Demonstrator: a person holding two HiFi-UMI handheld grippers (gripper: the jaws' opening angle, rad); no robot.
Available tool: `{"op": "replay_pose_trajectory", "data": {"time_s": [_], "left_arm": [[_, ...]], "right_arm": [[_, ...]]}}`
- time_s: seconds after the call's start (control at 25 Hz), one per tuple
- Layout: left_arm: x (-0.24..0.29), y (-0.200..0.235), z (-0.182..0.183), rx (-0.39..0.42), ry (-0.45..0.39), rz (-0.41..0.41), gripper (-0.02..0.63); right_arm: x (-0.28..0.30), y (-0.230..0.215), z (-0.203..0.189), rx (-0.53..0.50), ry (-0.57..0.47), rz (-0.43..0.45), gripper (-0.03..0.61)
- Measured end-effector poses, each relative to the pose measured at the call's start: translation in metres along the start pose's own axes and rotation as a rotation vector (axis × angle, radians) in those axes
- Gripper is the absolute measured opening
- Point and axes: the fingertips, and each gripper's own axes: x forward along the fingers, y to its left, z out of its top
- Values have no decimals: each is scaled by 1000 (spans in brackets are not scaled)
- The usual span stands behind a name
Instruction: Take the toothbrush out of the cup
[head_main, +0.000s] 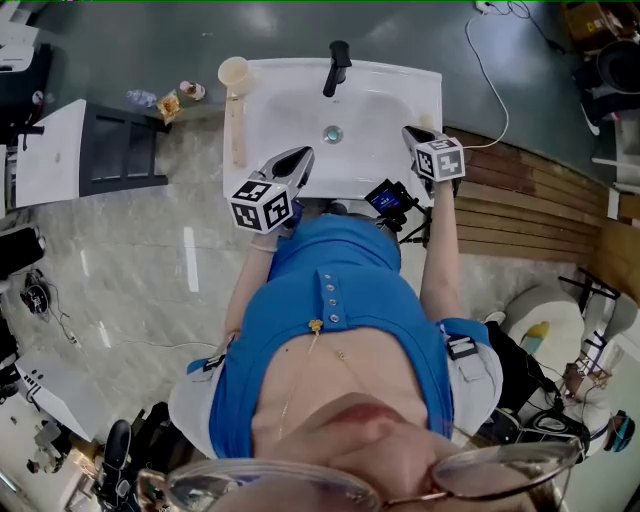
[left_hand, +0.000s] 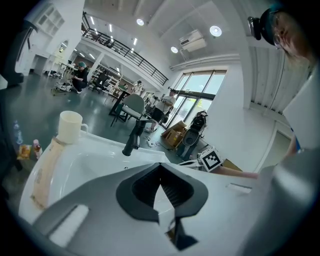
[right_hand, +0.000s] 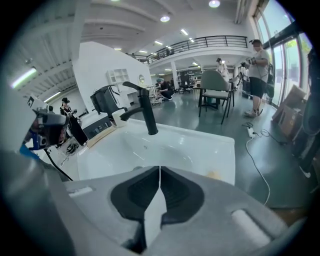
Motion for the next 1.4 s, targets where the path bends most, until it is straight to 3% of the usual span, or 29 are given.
{"op": "replay_pose_trajectory", "data": {"time_s": [0.72,1.4], "left_arm": [[11,2,6,44,29,-24,2],[10,-17,24,167,28,-69,2]], "right_arm": [[-10,80,53,-213,-49,189,2],[-40,158,100,-402,-210,311,2]]}}
